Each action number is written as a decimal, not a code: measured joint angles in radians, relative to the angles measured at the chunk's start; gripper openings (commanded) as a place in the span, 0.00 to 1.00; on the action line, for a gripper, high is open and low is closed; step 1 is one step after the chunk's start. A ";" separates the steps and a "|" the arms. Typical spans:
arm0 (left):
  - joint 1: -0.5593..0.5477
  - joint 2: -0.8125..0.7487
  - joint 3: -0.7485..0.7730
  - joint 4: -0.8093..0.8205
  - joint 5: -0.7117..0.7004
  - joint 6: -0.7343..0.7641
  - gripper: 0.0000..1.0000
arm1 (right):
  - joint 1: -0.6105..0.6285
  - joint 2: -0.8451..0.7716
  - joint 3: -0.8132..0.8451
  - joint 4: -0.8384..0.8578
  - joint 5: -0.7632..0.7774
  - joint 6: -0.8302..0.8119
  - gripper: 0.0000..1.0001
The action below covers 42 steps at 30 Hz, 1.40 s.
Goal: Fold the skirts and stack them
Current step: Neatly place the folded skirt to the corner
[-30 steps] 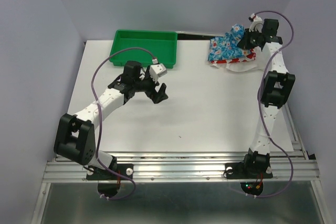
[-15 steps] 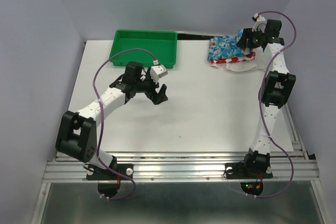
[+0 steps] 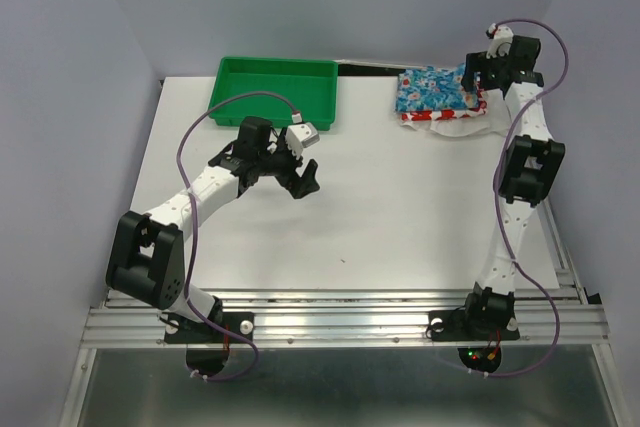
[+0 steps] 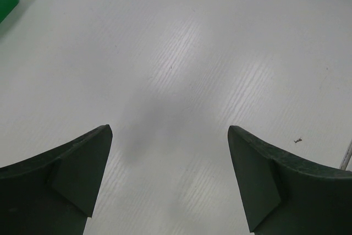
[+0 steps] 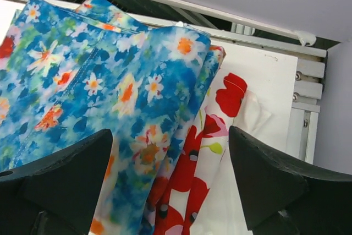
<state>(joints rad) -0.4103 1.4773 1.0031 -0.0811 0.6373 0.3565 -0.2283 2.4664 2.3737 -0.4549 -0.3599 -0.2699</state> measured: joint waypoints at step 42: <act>0.000 -0.022 0.000 -0.013 -0.006 -0.001 0.99 | 0.007 -0.215 -0.301 -0.001 0.039 0.389 0.63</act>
<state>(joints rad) -0.4103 1.4551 1.0031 -0.0940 0.6308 0.3557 -0.2214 2.2517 2.0724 -0.4561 -0.3214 0.1192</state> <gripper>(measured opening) 0.986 0.643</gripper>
